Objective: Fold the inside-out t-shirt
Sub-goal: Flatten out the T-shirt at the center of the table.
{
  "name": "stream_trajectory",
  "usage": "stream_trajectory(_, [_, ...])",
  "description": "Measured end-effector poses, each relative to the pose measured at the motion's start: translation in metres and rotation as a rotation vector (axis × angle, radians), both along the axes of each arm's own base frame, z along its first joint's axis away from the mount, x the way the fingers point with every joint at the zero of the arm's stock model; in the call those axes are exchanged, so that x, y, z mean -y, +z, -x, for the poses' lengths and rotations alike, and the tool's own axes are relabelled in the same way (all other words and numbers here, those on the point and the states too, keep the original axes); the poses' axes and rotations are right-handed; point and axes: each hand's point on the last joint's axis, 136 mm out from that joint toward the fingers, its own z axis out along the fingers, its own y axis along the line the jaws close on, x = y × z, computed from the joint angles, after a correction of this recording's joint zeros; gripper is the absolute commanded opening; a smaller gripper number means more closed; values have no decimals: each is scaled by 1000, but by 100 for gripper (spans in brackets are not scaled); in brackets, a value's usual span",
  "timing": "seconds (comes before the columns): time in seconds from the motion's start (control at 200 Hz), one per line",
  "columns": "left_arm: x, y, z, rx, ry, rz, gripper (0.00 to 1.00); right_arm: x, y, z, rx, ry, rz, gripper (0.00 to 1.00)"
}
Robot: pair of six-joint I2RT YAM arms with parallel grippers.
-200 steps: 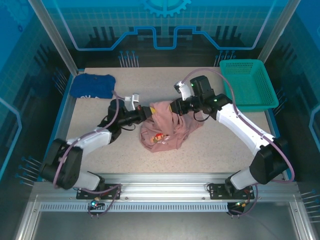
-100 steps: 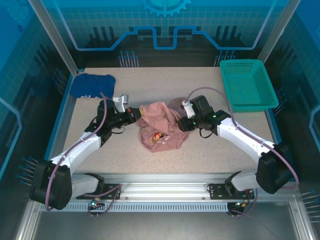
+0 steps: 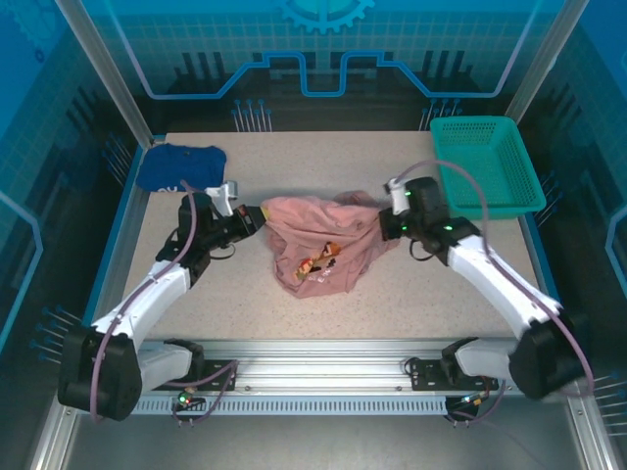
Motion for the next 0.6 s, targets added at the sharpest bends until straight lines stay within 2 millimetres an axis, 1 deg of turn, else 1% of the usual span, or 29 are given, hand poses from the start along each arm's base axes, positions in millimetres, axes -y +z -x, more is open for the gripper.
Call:
stream_trajectory(0.04, [-3,12,-3,22,12,10,0,6,29,3,67,-7,-21,0])
stream_trajectory(0.085, [-4,26,-6,46,20,20,0,11,67,8,152,-7,-46,0])
stream_trajectory(0.09, [-4,27,-6,48,21,21,0,11,67,8,152,-7,-46,0])
stream_trajectory(0.095, [-4,31,-6,55,22,23,0,11,76,10,172,-4,-54,0])
stream_trajectory(0.1, [-4,32,-6,58,22,24,0,11,76,10,172,-4,-54,0])
stream_trajectory(0.11, [-4,36,-7,65,22,25,0,12,85,11,194,-1,-59,0])
stream_trajectory(0.15, [-4,50,-7,94,22,32,0,12,111,17,250,14,-75,0])
stream_trajectory(0.185, [-4,64,-7,126,22,37,0,13,129,23,291,26,-86,0])
stream_trajectory(0.215, [-5,75,-5,149,23,39,0,13,140,27,314,39,-93,0])
stream_trajectory(0.26, [-6,87,-1,179,27,36,0,12,148,33,332,54,-99,0])
stream_trajectory(0.29, [-8,92,2,197,31,29,0,11,148,35,329,66,-101,0])
stream_trajectory(0.335, [-10,93,5,201,41,13,0,8,143,39,311,85,-106,0])
stream_trajectory(0.39, [-15,84,8,180,61,-21,0,3,128,42,274,119,-114,0])
stream_trajectory(0.415, [-18,74,9,157,71,-42,1,0,120,43,250,132,-115,0])
stream_trajectory(0.42, [-18,73,9,155,73,-45,2,-1,115,43,238,139,-117,0])
stream_trajectory(0.44, [-21,60,10,124,83,-65,4,-3,109,44,221,147,-118,0])
stream_trajectory(0.445, [-21,60,10,124,83,-65,5,-4,104,44,206,155,-120,0])
stream_trajectory(0.455, [-21,57,10,115,85,-70,6,-5,101,44,198,161,-122,0])
stream_trajectory(0.46, [-22,51,10,101,90,-78,7,-6,98,44,190,164,-122,0])
stream_trajectory(0.485, [-25,35,12,63,97,-102,12,-10,85,45,155,181,-126,0])
stream_trajectory(0.53, [-30,2,18,-15,111,-148,26,-16,64,47,92,211,-135,0])
stream_trajectory(0.545, [-32,-12,22,-51,114,-169,29,-18,56,48,68,221,-139,0])
stream_trajectory(0.55, [-32,-12,22,-51,114,-169,31,-19,53,48,59,225,-140,0])
stream_trajectory(0.565, [-34,-28,26,-92,124,-189,34,-21,48,49,41,232,-145,0])
stream_trajectory(0.59, [-36,-43,32,-128,127,-216,39,-24,37,50,7,246,-151,0])
stream_trajectory(0.6, [-37,-52,36,-155,130,-231,42,-25,34,50,-4,250,-152,0])
